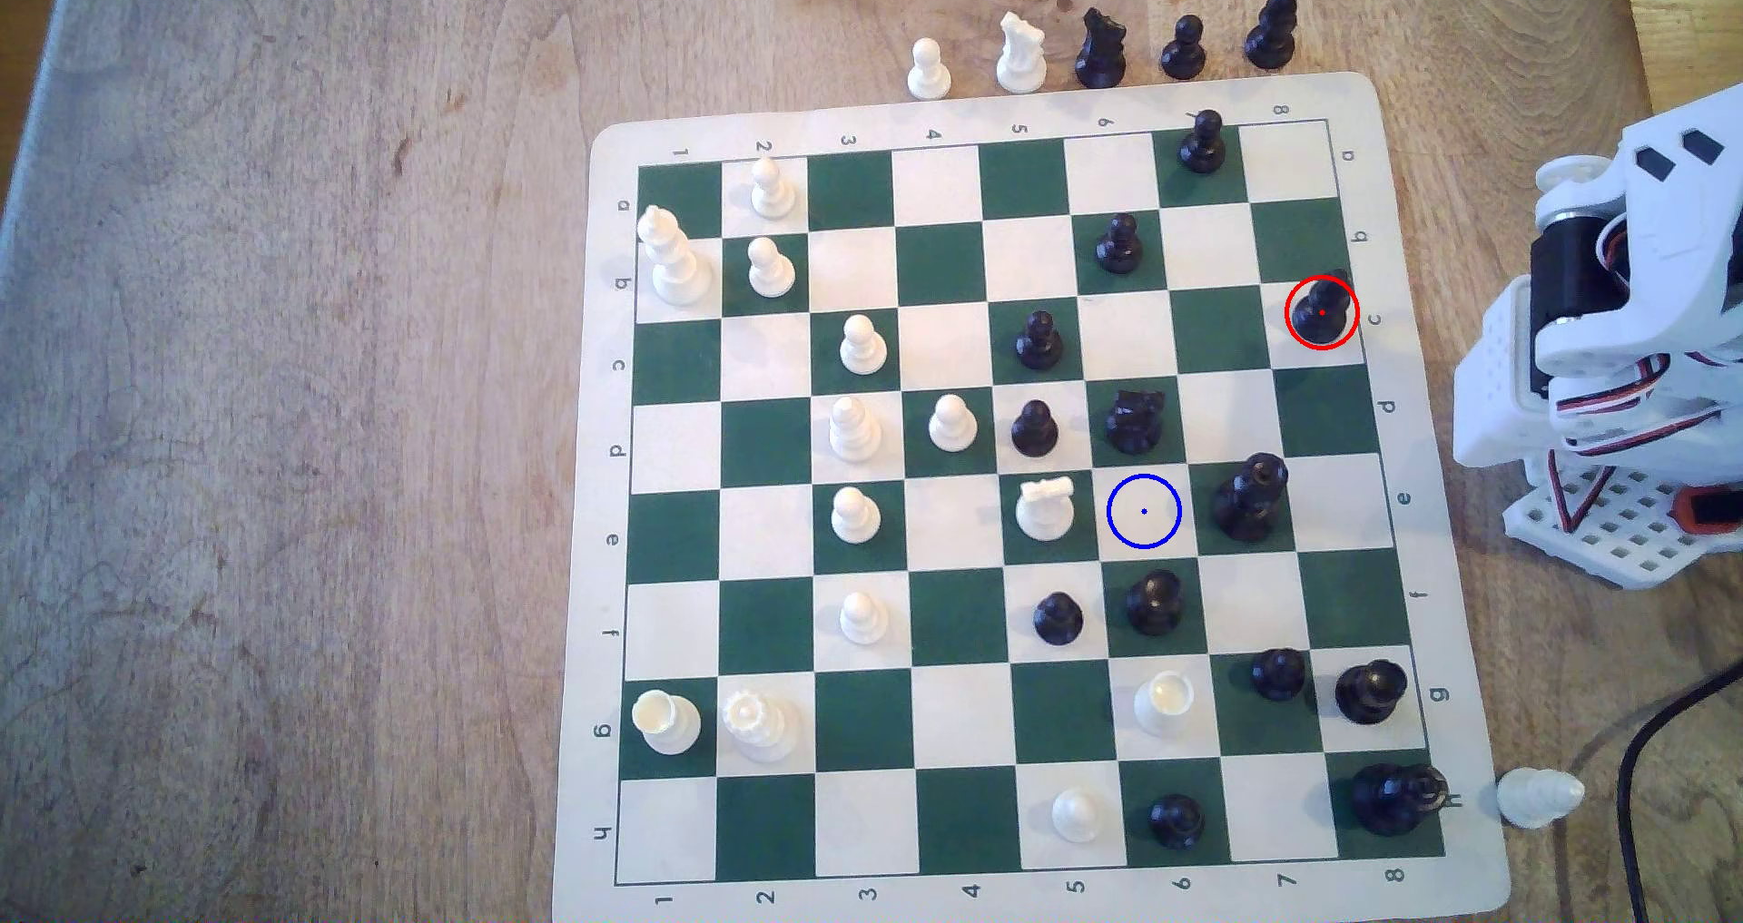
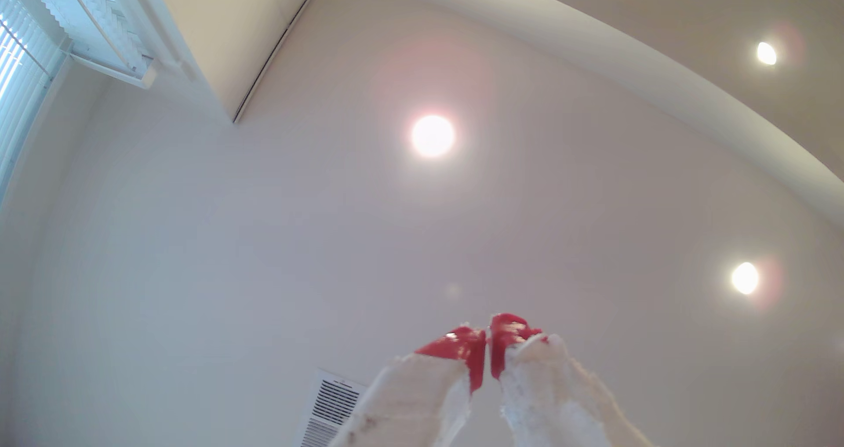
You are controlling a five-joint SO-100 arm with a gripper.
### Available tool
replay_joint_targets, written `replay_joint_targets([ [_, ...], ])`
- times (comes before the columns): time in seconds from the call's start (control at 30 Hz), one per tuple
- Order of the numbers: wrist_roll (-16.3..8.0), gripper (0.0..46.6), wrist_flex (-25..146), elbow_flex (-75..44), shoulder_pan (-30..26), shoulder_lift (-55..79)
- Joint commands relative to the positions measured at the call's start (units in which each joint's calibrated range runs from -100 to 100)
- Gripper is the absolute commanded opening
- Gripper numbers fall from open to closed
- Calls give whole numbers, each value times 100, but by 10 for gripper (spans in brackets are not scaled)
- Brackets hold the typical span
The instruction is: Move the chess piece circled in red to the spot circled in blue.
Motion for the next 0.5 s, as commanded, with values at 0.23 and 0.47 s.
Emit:
replay_joint_targets([
  [0.23, 29, 2, 3681, -599, 902, -11],
  [0.47, -15, 2, 8620, -2321, 1809, -11],
])
